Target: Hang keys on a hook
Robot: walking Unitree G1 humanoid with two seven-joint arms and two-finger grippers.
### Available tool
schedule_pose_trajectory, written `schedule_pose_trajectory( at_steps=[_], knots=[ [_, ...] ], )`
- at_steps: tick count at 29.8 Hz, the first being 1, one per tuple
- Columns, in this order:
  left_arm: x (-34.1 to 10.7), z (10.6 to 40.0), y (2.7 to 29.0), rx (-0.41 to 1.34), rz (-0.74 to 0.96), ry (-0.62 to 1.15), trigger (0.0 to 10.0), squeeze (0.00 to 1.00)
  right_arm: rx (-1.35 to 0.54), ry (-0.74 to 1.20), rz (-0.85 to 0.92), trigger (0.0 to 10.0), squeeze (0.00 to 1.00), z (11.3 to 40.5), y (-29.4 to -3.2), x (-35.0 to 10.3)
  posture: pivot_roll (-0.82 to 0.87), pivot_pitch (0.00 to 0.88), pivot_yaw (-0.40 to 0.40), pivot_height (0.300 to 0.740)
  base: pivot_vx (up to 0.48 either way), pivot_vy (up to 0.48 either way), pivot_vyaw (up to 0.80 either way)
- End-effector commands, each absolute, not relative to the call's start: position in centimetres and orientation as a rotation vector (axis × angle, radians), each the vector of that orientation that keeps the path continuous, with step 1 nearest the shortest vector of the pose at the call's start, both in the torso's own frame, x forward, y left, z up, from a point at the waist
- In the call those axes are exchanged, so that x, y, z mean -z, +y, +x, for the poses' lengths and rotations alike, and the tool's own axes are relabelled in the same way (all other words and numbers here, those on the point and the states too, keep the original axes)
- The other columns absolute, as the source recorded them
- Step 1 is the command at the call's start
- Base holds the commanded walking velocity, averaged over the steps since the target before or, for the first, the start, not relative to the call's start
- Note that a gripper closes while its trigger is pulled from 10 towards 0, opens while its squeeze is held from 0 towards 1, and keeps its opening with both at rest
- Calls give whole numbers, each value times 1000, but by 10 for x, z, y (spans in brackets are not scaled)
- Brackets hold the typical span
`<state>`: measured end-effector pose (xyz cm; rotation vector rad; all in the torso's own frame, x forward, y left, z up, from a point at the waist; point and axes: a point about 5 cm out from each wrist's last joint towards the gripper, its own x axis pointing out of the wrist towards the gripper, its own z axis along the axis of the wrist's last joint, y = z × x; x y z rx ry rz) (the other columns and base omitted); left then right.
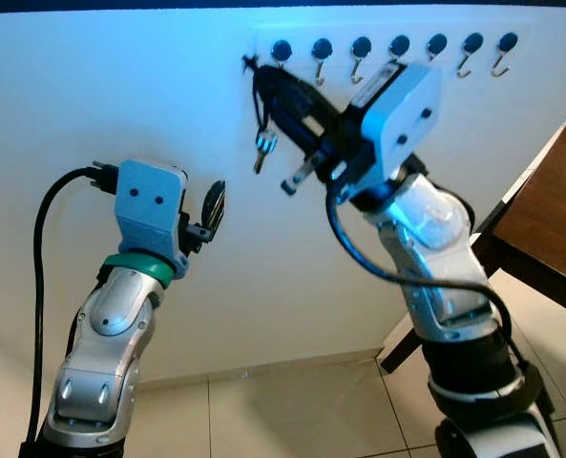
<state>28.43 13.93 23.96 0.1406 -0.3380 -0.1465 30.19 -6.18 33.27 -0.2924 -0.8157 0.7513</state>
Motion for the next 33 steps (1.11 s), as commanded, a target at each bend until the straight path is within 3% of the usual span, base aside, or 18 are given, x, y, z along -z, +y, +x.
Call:
schedule_pose_trajectory(
  at_steps=[1, 11, 33],
  knots=[
    [-239, 284, 139, 143, 142, -330, 10000, 0, -704, -787, -295, 10000, 0, 312, -62, -331, -34, 76, 62, 740, 0, 0, 0],
    [-241, 282, 142, 146, 150, -333, 10000, 0, -558, -702, -295, 10000, 0, 342, -69, -329, -20, 79, 59, 740, 0, 0, 0],
    [-242, 283, 138, 152, 142, -334, 10000, 0, -561, -745, -305, 10000, 0, 348, -67, -340, -23, 88, 60, 740, 0, 0, 0]
  ],
)
